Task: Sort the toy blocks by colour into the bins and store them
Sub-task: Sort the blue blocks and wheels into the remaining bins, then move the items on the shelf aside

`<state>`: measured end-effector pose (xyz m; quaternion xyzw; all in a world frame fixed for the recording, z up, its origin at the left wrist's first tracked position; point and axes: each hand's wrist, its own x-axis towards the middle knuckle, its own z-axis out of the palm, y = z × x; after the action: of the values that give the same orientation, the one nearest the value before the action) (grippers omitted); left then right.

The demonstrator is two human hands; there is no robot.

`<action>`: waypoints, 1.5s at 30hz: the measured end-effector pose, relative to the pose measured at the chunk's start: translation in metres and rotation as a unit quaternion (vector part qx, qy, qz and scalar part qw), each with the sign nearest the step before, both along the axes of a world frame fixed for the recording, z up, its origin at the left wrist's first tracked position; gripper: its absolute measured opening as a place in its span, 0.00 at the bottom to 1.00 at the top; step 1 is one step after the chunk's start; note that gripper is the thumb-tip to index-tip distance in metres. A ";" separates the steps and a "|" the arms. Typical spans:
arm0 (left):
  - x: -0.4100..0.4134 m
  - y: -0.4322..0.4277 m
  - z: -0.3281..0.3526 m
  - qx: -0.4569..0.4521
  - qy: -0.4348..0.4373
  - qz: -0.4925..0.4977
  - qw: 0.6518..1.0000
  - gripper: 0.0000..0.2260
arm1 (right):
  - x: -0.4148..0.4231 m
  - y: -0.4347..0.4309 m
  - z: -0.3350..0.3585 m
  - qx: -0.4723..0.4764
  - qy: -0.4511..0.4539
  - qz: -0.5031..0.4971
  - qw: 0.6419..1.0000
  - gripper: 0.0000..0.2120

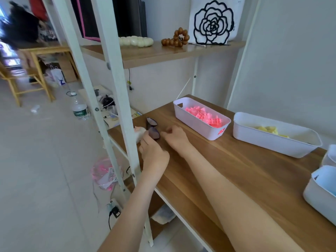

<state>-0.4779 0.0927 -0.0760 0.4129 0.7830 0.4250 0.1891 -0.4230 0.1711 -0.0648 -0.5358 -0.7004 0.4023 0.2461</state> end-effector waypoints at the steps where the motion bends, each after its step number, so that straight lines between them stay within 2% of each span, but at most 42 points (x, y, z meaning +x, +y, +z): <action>1: -0.002 0.002 0.000 -0.005 -0.017 0.001 1.000 0.34 | -0.007 0.006 0.003 -0.008 0.002 -0.002 1.000 0.14; 3: -0.005 0.009 -0.001 -0.013 -0.059 0.003 0.998 0.36 | -0.019 0.014 0.006 -0.017 -0.008 0.011 1.000 0.12; 7: -0.012 0.021 0.002 -0.045 -0.112 -0.010 0.993 0.34 | -0.034 0.023 0.001 -0.047 -0.037 0.043 0.997 0.15; 9: -0.015 0.028 0.002 -0.044 -0.136 -0.018 0.990 0.31 | -0.037 0.028 -0.003 -0.039 -0.041 0.025 0.998 0.14; 12: -0.016 0.037 0.003 -0.032 -0.204 0.002 0.978 0.22 | -0.040 0.034 -0.007 -0.027 -0.078 0.001 0.997 0.19; 15: -0.023 0.044 0.007 0.002 -0.376 0.081 0.923 0.19 | -0.034 0.035 -0.009 -0.029 -0.099 -0.010 0.995 0.17; 20: -0.009 0.042 0.021 0.033 -0.478 0.032 0.877 0.18 | -0.011 0.029 -0.004 -0.033 -0.093 -0.014 0.995 0.12; 22: -0.006 0.042 0.025 0.036 -0.505 0.020 0.862 0.19 | 0.004 0.022 0.001 -0.039 -0.055 -0.011 0.998 0.09; 25: -0.004 0.037 0.028 -0.013 -0.538 0.020 0.842 0.21 | 0.026 0.012 0.011 -0.062 0.022 0.004 0.998 0.11; 29: 0.011 0.024 0.036 -0.038 -0.522 -0.004 0.852 0.18 | 0.050 -0.003 0.023 -0.098 0.085 -0.008 0.991 0.11; 34: 0.025 0.006 0.054 -0.017 -0.489 -0.063 0.870 0.17 | 0.079 -0.021 0.039 -0.161 0.199 -0.036 0.966 0.06; 38: 0.035 -0.015 0.077 0.009 -0.416 -0.108 0.903 0.11 | 0.099 -0.042 0.060 -0.127 0.305 -0.028 0.944 0.12; 40: 0.037 -0.031 0.097 0.048 -0.397 -0.107 0.910 0.09 | 0.107 -0.051 0.074 -0.110 0.342 -0.020 0.933 0.09; 42: 0.038 -0.048 0.121 0.090 -0.345 -0.103 0.929 0.07 | 0.114 -0.059 0.091 -0.098 0.378 0.005 0.921 0.06; 45: 0.036 -0.070 0.151 0.152 -0.173 -0.087 0.969 0.12 | 0.112 -0.073 0.121 -0.088 0.462 0.056 0.881 0.05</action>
<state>-0.4420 0.0224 0.0755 0.4236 0.6259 0.5856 0.2930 -0.3106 0.0983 0.0566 -0.2681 -0.4979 0.6772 0.4708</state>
